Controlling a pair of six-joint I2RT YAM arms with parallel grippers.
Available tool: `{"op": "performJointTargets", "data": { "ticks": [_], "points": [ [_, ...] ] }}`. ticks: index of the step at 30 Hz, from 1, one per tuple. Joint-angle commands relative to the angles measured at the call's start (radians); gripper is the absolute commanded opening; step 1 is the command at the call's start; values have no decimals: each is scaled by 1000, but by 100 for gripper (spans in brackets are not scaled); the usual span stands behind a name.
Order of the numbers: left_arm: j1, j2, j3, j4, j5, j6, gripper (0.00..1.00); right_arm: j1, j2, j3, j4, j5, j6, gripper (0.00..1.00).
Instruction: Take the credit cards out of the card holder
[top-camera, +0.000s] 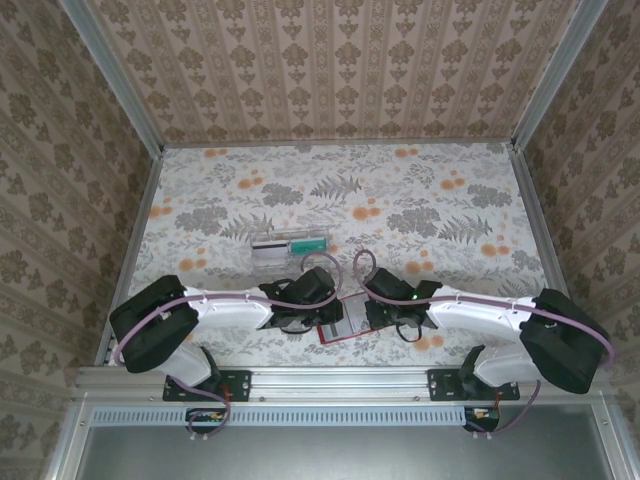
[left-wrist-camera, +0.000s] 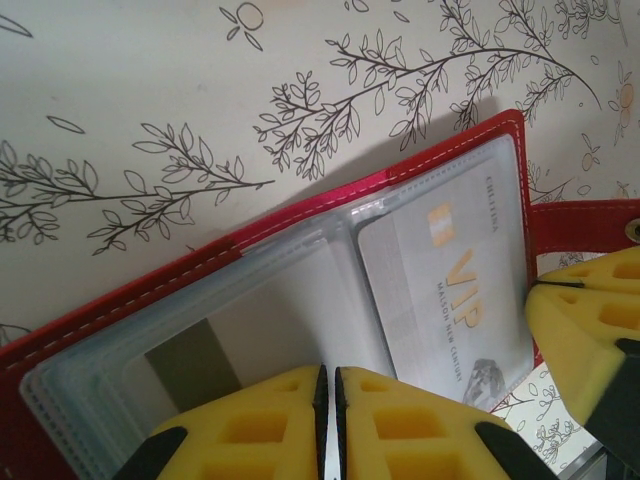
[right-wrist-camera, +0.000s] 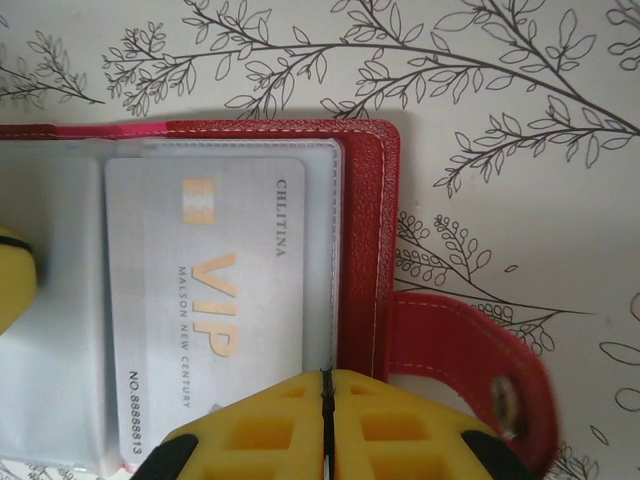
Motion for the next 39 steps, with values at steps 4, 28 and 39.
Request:
{"op": "performJointTargets", "data": {
  "ticks": [4,28,39],
  "points": [
    [6,9,-7,-38,2,17,14,4,49,-14,77,-51,25,11],
    [-25,-149,-179,236,-97,-153,28,16,53,-7,78,-47,43,10],
    [-49,-52,-156,322,-73,-176,28,20,38,-24,86,-44,53,11]
  ]
}}
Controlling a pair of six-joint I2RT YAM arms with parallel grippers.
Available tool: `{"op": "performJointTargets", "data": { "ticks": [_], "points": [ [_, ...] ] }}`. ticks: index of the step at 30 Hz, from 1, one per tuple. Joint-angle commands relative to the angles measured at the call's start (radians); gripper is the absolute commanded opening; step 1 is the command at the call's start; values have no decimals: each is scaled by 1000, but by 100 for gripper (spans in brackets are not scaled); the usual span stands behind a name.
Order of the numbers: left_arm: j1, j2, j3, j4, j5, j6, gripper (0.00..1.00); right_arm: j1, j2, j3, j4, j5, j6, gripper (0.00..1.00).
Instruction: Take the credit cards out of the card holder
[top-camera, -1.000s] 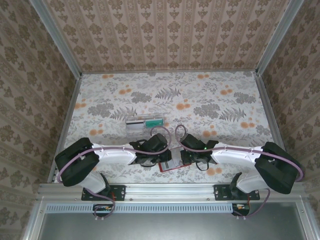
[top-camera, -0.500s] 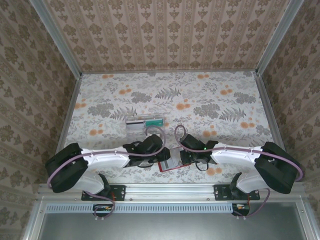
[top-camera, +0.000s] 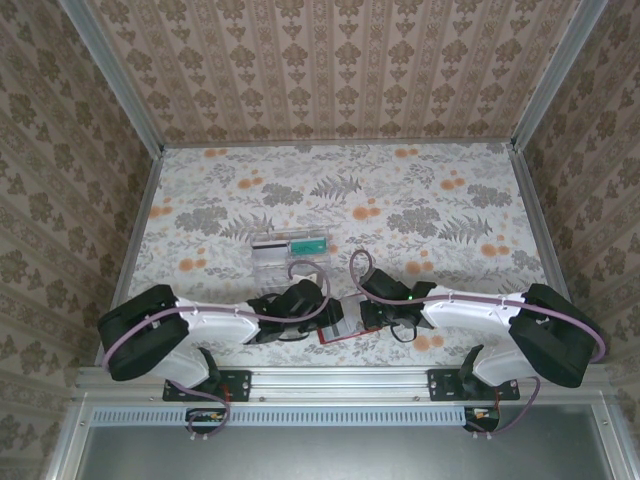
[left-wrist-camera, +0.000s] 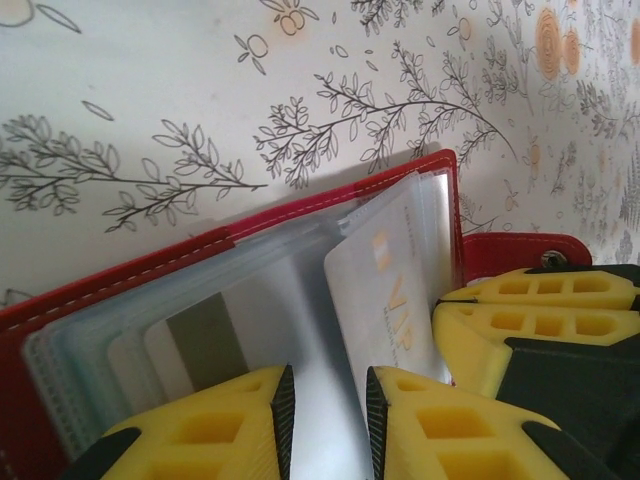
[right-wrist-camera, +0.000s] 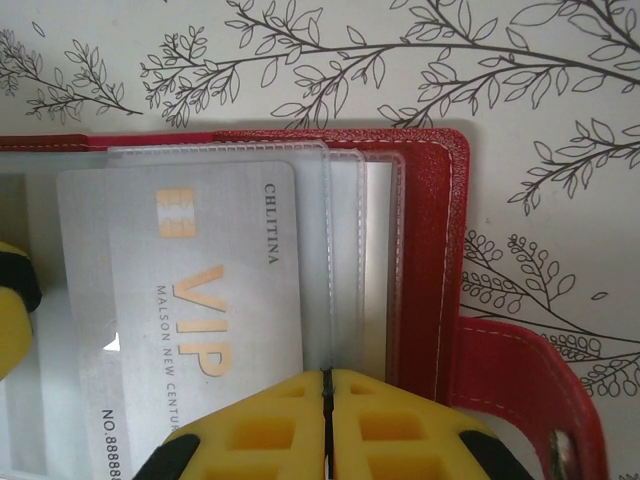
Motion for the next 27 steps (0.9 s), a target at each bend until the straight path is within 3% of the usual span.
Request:
{"op": "performJointTargets", "data": {
  "ticks": [1,27],
  "points": [
    [-8,33,25,27,4,-28,29,8,-7,-20,7,-8,16,11],
    [-28,72,114,-64,17,5,25,9,-18,-24,5,-1,18,11]
  ]
}}
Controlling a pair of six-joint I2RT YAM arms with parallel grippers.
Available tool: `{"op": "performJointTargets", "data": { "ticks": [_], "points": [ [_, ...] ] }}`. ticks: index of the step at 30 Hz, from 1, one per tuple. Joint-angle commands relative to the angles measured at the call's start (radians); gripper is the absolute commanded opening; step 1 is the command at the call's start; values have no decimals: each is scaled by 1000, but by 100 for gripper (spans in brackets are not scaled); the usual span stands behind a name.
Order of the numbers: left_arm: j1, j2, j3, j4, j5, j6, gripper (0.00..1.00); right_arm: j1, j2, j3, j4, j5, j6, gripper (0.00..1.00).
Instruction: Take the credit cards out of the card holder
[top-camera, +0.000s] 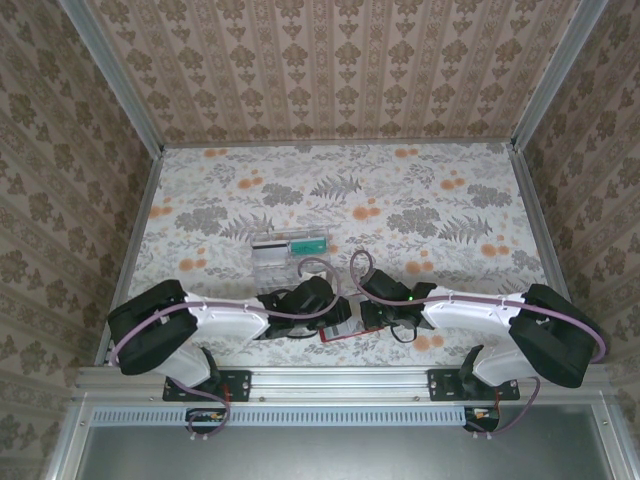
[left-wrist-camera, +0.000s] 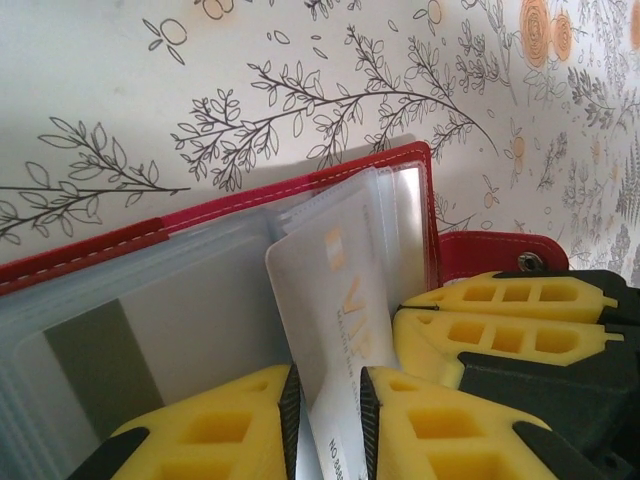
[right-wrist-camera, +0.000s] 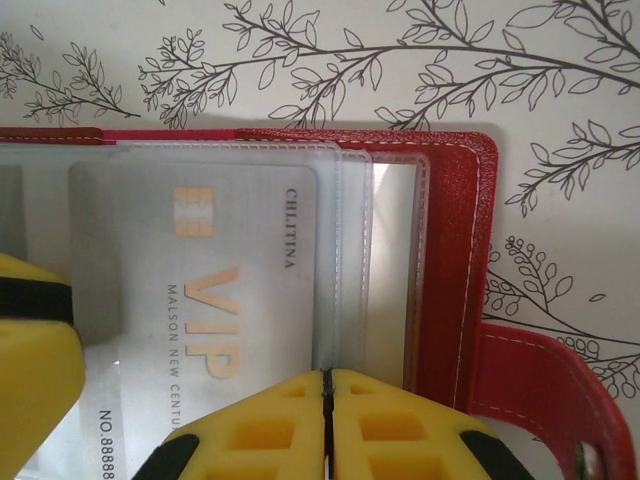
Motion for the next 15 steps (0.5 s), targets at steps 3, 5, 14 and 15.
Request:
{"op": "performJointTargets", "data": {
  "ticks": [3,5,14,15],
  "points": [
    [-6,14,30,-28,12,10,25,8,-19,-18,-8,-7,15,11],
    [-6,15,37,-56,8,7,25,8,-16,-18,-6,-8,15,11],
    [-4,37,60,-97,14,10,22,8,-7,-16,1,-11,15,11],
    [-3,41,59,-91,17,8,20,7,-6,-16,3,-11,16,11]
  ]
}}
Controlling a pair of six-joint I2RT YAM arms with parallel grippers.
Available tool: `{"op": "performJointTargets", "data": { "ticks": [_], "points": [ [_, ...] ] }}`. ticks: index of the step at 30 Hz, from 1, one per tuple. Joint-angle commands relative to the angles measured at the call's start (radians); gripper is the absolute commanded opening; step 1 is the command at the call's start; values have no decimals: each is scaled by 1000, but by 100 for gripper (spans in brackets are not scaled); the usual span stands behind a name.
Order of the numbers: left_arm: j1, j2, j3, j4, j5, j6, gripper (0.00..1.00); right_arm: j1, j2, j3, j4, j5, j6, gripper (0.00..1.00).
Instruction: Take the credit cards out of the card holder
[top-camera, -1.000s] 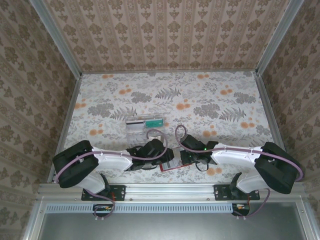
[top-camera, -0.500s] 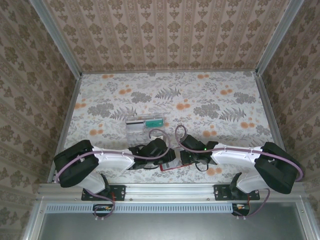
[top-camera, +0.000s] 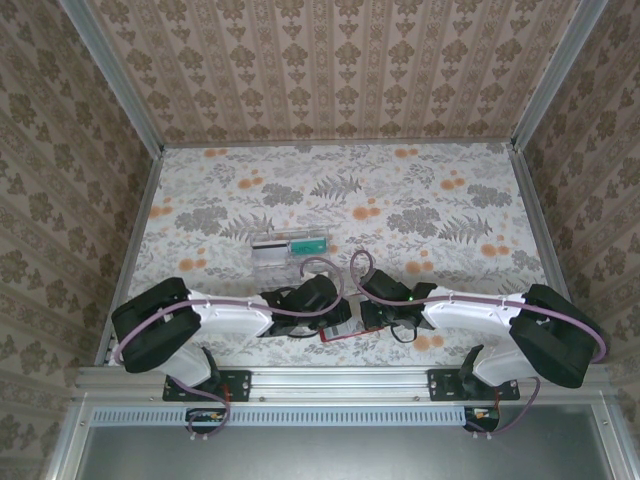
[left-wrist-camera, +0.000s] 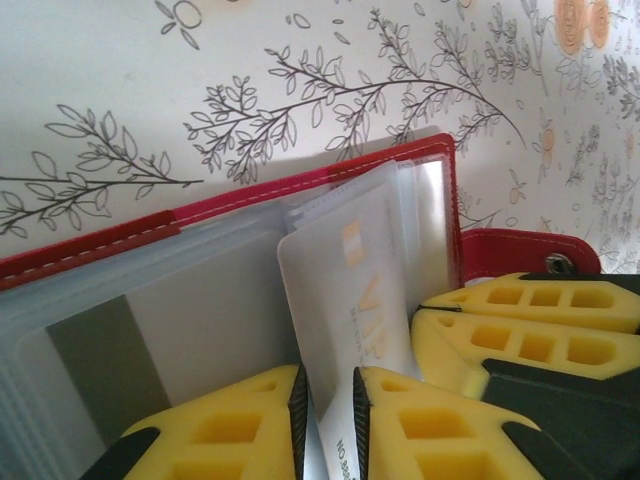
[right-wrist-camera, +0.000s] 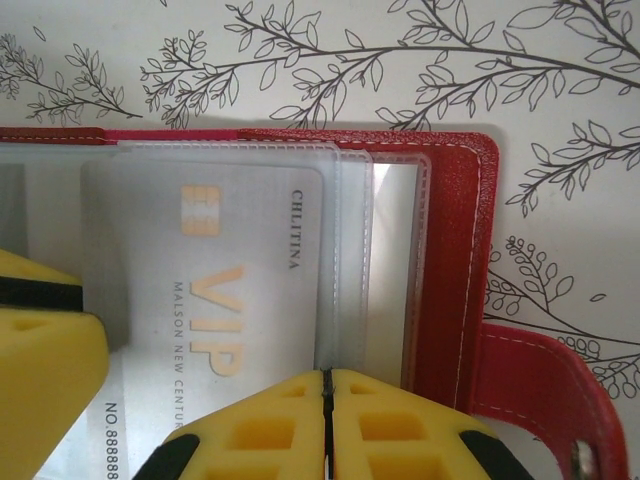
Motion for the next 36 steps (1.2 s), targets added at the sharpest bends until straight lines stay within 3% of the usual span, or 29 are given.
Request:
{"op": "performJointTargets", "data": {
  "ticks": [1,8,10,13,36],
  "points": [
    [-3,21,17,-14,13,4,19,8,-5,-14,-1,-11,15,11],
    [-1,28,-1,25,21,-8,16,8,-4,-19,3,-13,19,11],
    [-1,26,-1,23,19,-7,6,8,-3,-19,4,-14,20,11],
    [0,20,-7,19,14,-12,0,8,-3,-20,3,-10,21,11],
    [21,-216,-162,-64,-50,-36,0,8,18,-13,-11,12,30,10]
  ]
}}
